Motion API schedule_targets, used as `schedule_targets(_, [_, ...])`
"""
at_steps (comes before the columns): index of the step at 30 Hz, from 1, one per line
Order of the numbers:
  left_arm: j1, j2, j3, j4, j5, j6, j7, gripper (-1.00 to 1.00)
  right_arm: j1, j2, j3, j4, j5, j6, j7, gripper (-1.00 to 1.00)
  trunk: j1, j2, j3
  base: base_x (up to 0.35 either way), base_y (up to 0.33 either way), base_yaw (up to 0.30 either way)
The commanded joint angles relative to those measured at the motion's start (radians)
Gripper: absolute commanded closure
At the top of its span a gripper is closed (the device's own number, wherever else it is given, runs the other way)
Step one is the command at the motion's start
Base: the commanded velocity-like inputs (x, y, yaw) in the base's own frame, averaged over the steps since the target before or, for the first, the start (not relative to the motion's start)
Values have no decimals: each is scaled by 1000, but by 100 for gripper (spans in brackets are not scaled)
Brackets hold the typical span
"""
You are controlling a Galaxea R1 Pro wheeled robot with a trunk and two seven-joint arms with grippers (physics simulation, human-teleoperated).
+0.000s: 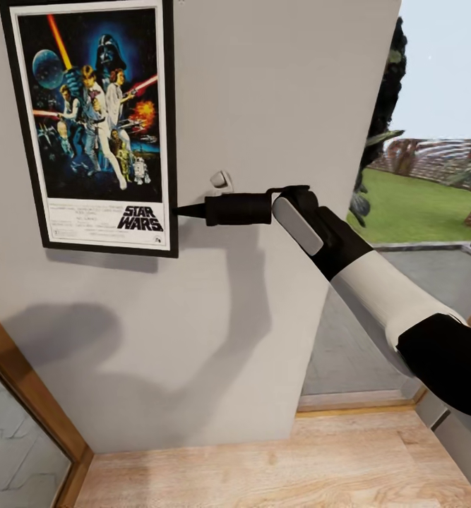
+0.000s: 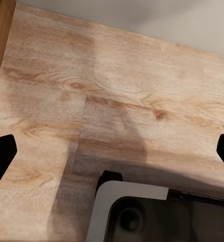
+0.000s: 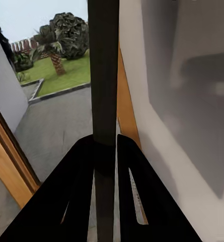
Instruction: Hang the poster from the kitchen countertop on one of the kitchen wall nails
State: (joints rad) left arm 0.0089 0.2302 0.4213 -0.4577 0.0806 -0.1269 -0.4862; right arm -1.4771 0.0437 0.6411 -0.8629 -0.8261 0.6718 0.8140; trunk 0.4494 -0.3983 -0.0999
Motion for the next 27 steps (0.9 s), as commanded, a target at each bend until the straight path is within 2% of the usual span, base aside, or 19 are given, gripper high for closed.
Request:
schedule_targets(1, [0,0,2,-1,8,3,-6,-100,-2,0,-1,13,27,-11,-3,100,1,-2,-2,-71,0,0])
schedule_targets(27, [0,0,2,-1,8,3,-6,-100,-2,-1,-4,13,27,-11,-3,100,1,-2,-2,-7,0,0])
